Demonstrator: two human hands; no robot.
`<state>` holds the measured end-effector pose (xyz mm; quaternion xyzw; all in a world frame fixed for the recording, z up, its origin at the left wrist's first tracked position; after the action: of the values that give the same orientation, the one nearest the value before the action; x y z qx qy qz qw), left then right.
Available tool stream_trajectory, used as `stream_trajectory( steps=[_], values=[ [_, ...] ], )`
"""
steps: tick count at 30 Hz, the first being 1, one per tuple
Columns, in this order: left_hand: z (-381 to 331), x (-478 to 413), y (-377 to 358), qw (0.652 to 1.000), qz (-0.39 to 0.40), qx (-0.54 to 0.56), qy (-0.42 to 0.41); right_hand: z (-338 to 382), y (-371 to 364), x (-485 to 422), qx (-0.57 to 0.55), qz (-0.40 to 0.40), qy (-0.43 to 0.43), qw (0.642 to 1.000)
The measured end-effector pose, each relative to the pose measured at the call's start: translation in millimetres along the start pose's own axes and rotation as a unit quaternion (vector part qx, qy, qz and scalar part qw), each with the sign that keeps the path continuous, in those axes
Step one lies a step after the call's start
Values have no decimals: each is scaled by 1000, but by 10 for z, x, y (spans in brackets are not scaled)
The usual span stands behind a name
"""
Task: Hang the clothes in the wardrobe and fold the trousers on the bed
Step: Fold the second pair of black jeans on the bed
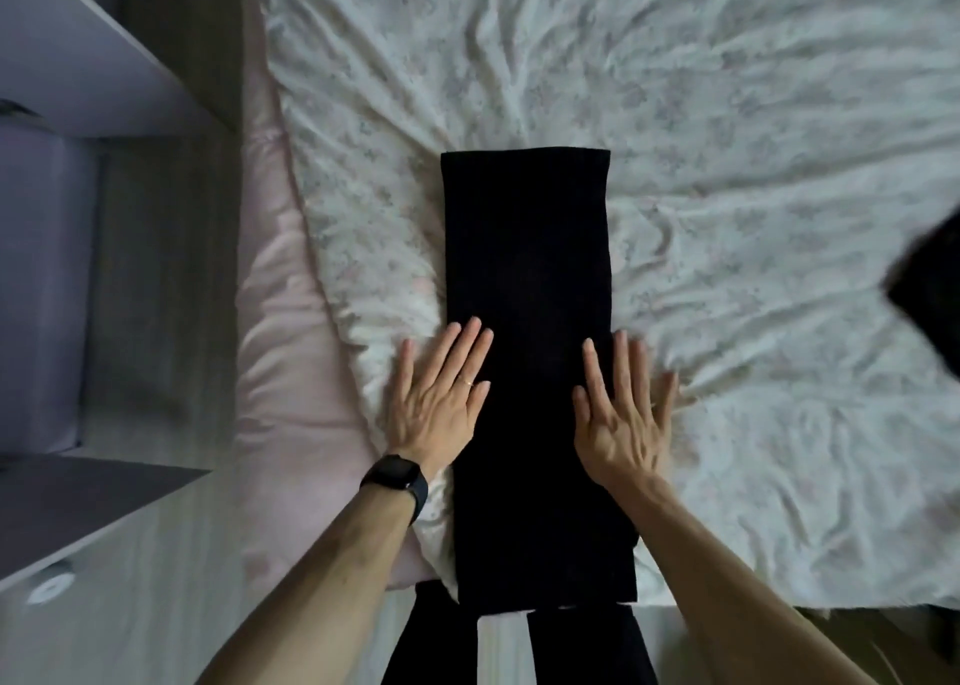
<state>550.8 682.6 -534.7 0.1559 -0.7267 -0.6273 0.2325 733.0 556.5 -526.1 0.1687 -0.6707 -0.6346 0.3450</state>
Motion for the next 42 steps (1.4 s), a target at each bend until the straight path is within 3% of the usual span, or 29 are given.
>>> stream_trajectory(
  steps=[3,8,11,15,18,20,22,24,29,32,34,38,42],
  values=[
    [-3,260,85,995,-5,67,71,-330,39,227,-59,13,-155,986],
    [-518,1007,259,950,-36,285,121,-738,180,1112,-212,41,-205,955],
    [-748,1539,191,885,-38,400,236,-967,21,1576,-328,127,-283,892],
    [-893,2023,-49,786,-35,465,407,-1106,-265,1899,-353,246,-332,840],
    [-981,2178,-213,730,-27,504,461,-1195,-466,1939,-417,290,-362,782],
    [-1006,2223,-269,721,-23,512,467,-1204,-522,1936,-443,318,-362,756],
    [-1015,2301,-339,708,-4,521,476,-1219,-563,1942,-430,339,-340,764],
    [-1006,2365,-432,669,10,562,487,-1236,-590,1921,-410,341,-325,781],
    [-1078,2438,-347,616,-5,640,460,-1194,-520,2026,-445,328,-300,778],
    [-1070,2436,-197,637,-31,618,459,-1145,-397,2053,-439,296,-293,797],
    [-1054,2433,-95,650,-48,591,475,-1138,-281,2017,-401,265,-287,829],
    [-1185,2513,265,622,-74,612,483,-1177,139,2075,-356,209,-273,869],
    [-1297,2669,795,668,-68,604,429,-1255,587,2383,-352,201,-259,877]
  ],
)
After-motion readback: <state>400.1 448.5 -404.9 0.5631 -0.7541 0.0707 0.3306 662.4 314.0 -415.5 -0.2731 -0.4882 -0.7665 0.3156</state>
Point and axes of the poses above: each hand's wrist, its own x-axis away from the middle knuckle, its own y-axis out of the back of the hand, z = x × y, the point moved 9 cm from there along -x, towards the middle knuckle, and after that the axes turned 14 degrees about -y, right-handed, at the moved point
